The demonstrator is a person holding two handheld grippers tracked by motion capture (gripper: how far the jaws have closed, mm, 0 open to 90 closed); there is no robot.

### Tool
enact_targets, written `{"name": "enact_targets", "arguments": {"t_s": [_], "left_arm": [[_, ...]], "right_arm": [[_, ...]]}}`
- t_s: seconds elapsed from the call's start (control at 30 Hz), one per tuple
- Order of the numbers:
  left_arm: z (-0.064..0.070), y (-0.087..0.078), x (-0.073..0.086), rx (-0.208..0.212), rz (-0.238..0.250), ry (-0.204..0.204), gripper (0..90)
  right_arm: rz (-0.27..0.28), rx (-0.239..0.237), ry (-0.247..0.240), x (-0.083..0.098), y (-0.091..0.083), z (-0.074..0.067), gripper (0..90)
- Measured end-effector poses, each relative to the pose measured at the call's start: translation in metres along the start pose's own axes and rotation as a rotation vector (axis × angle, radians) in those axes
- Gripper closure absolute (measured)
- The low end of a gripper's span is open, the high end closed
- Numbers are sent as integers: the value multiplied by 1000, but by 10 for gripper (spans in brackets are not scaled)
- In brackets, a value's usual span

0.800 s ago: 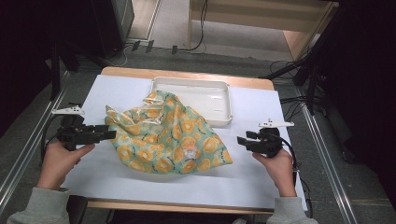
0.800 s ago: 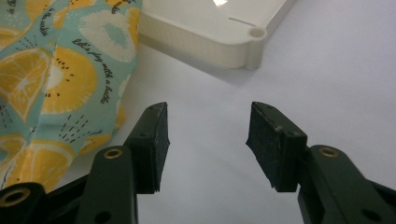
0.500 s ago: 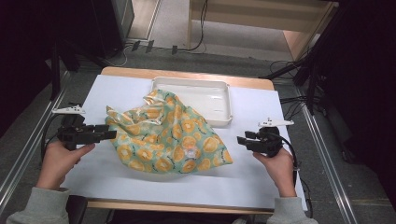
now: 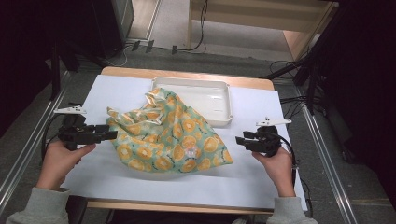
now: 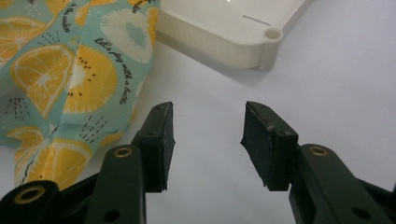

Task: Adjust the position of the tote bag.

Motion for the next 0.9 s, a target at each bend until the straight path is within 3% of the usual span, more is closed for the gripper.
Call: {"name": "enact_targets", "arguments": {"t_s": [0.7,0.9], "left_arm": [[4,-3,-3,-3,-7,2,398],[5,-6,-10,-2,-16,13,398]], "right_arm": [[-15,-20,-2,-6,2,-11,554],[-15,-35,-25,-19,2,-25,561]]}}
Point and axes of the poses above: each handheld gripper's, and its own axes: y roughly forward along the jaws, x roughly out of its underside, z roughly to its right, the point moved 8 cm from there along y, roughly forward along the jaws, and after that the axes turned 11 degrees about -x, right-handed, at the moved point
